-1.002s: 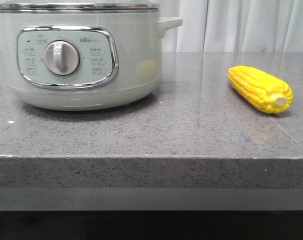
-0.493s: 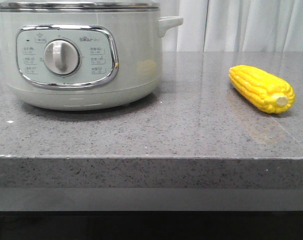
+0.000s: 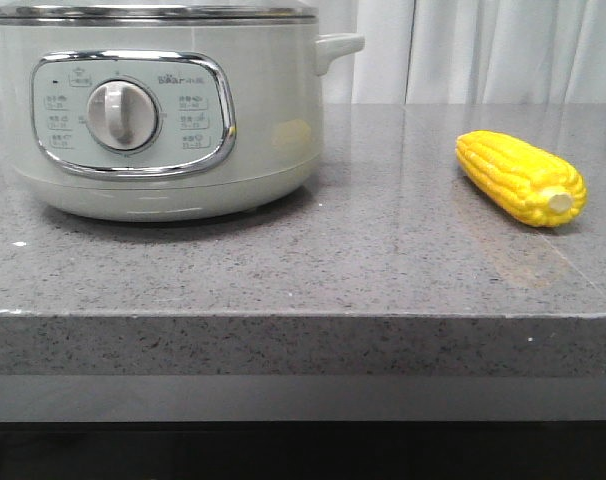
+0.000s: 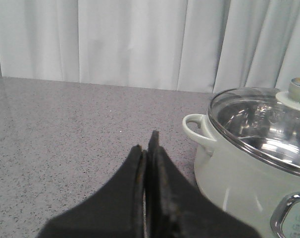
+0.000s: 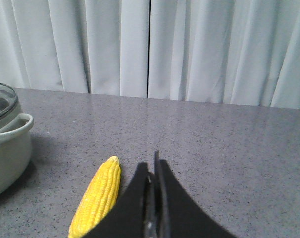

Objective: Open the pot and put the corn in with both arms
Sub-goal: 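Grasp the glass lid knob with the left gripper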

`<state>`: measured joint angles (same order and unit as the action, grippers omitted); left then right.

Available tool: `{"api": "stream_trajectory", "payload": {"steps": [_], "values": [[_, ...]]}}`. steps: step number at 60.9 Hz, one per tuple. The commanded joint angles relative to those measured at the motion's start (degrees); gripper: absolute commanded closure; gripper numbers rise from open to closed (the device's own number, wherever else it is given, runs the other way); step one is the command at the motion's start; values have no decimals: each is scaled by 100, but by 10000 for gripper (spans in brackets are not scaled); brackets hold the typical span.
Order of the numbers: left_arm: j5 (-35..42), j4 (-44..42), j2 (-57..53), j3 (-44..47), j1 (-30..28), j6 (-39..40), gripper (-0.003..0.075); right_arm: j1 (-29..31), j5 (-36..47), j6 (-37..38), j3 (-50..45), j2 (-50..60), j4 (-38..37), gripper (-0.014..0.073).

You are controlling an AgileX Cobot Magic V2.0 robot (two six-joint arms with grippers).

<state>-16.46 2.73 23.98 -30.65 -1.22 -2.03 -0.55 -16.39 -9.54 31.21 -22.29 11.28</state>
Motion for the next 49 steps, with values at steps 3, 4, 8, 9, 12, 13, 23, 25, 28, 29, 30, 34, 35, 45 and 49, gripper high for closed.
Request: {"api": "stream_trajectory", "payload": {"steps": [3,4,8,9,12,13,23,25,28,29,30,34,35,45,49], "values": [[401,40,489,-366,-3,64,738,28,248,-21,513,-610,0,657],[404,40,531,-366,-3,64,737,28,248,-21,520,-660,0,657],[393,50,596,-366,-3,64,713,28,253,-21,519,-732,0,648],[369,50,606,-366,-3,64,694,28,232,-21,519,-732,0,640],[356,50,606,-366,-3,64,623,28,219,-21,497,-717,0,590],[356,50,606,-366,-3,64,582,28,208,-21,497,-717,0,571],[356,50,606,-366,-3,64,154,28,92,-21,491,-717,0,176],[366,50,606,-366,-3,64,115,28,73,-21,491,-717,0,115],[410,50,606,-366,-3,64,86,28,45,-21,491,-717,0,58],[410,50,606,-366,-3,64,87,28,29,-21,491,-717,0,48],[423,62,606,-366,-3,64,91,28,6,-21,491,-717,0,34],[454,203,606,-366,-3,64,99,28,-44,-21,491,-717,0,34],[468,228,611,-375,-3,64,101,28,-43,-21,491,-717,0,36],[-153,227,1192,-1067,207,-109,103,28,-163,-21,491,-736,0,36],[-468,227,1637,-1572,419,-109,103,28,-209,-21,491,-772,0,36]]}}
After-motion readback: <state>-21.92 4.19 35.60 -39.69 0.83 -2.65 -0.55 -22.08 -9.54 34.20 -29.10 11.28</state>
